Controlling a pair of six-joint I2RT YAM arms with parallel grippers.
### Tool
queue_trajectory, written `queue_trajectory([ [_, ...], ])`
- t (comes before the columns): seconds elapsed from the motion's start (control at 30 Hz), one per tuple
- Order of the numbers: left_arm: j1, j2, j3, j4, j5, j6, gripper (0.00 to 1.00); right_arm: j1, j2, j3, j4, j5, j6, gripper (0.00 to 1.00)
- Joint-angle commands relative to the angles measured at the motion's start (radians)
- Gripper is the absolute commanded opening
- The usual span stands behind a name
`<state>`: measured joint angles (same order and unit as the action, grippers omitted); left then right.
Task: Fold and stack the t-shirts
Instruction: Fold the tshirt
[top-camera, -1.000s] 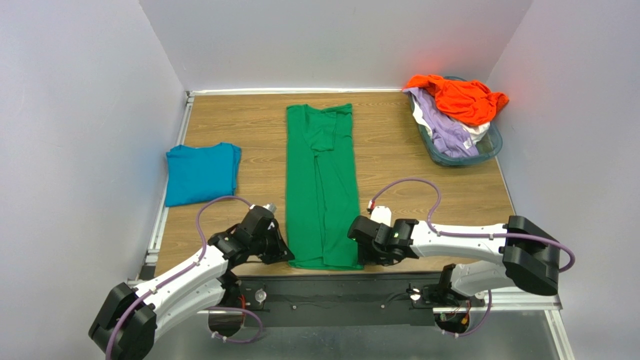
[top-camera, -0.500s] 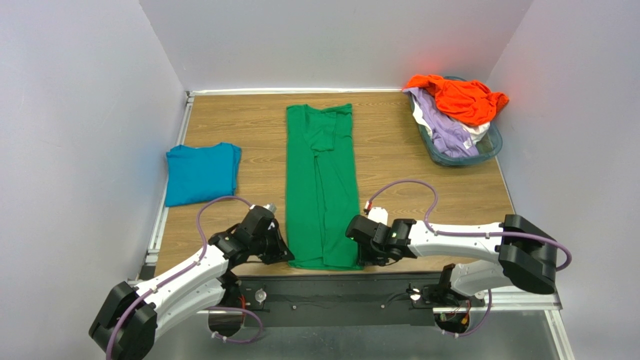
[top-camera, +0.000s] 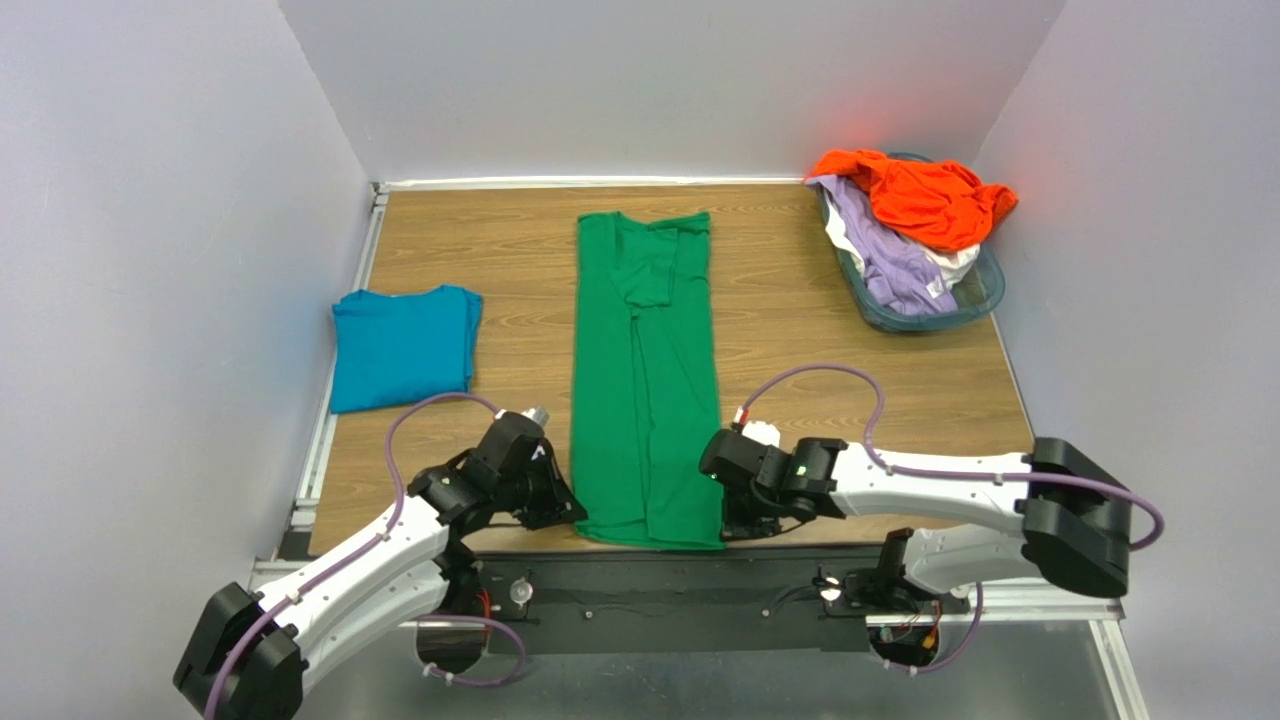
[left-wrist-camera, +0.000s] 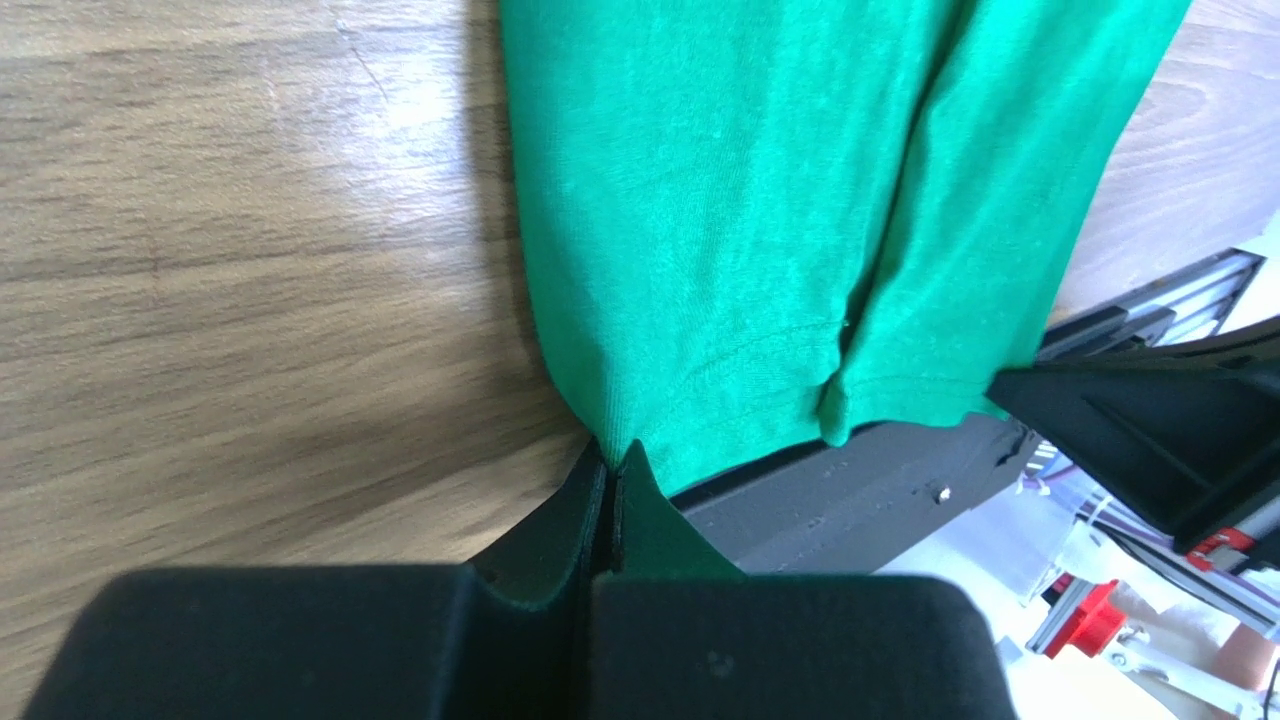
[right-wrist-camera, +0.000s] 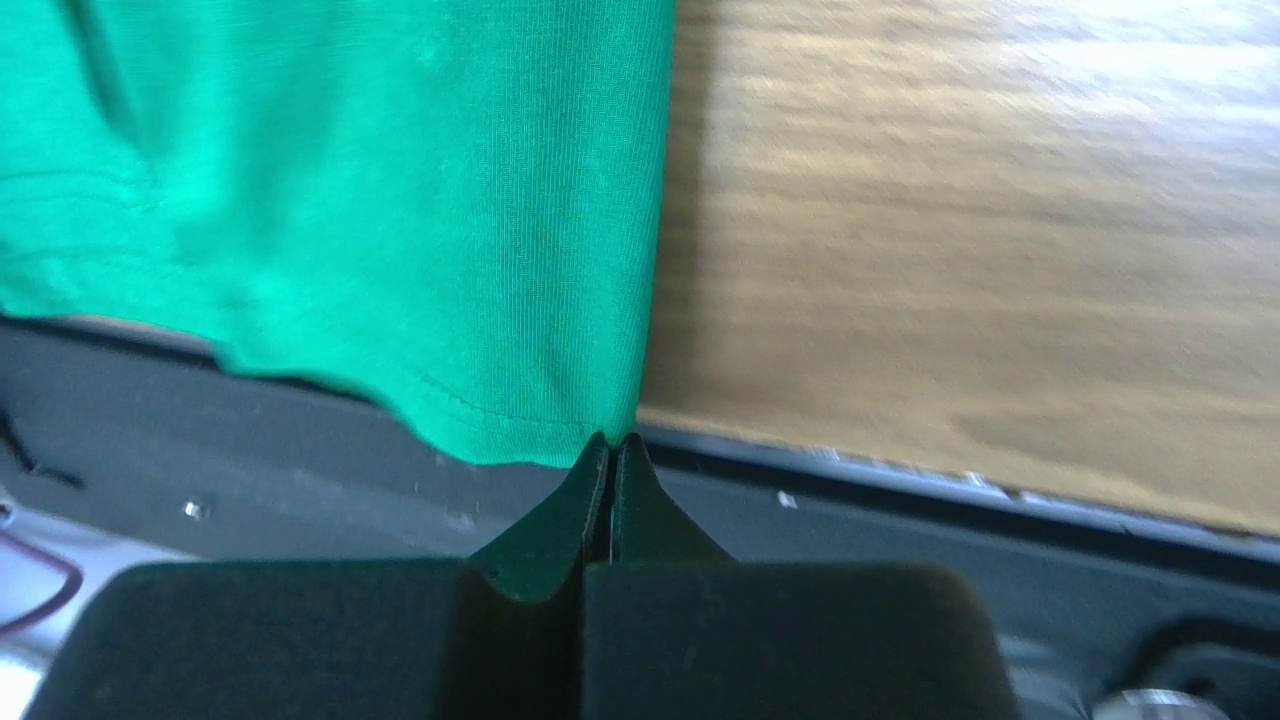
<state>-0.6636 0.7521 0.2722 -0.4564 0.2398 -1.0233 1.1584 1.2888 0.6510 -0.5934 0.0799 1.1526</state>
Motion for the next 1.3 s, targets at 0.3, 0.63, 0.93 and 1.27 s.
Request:
queue_trajectory([
  [0.3, -0.007, -0.031, 0.081, 0.047, 0.05, -0.014, 0.0, 0.004, -0.039, 0.119, -0.114, 0.139, -0.028, 0.01],
  [0.63, -0.001, 0.173, 0.257, 0.084, -0.068, 0.081, 0.0, -0.086, 0.056, 0.292, -0.1, 0.274, -0.166, 0.01],
  [0.93, 0.093, 0.294, 0.41, 0.147, -0.123, 0.176, 0.0, -0.226, 0.135, 0.426, -0.014, 0.282, -0.321, 0.01],
  [1.27, 0.225, 0.472, 0.547, 0.235, -0.063, 0.278, 0.0, -0.356, 0.266, 0.564, 0.047, 0.238, -0.436, 0.01],
])
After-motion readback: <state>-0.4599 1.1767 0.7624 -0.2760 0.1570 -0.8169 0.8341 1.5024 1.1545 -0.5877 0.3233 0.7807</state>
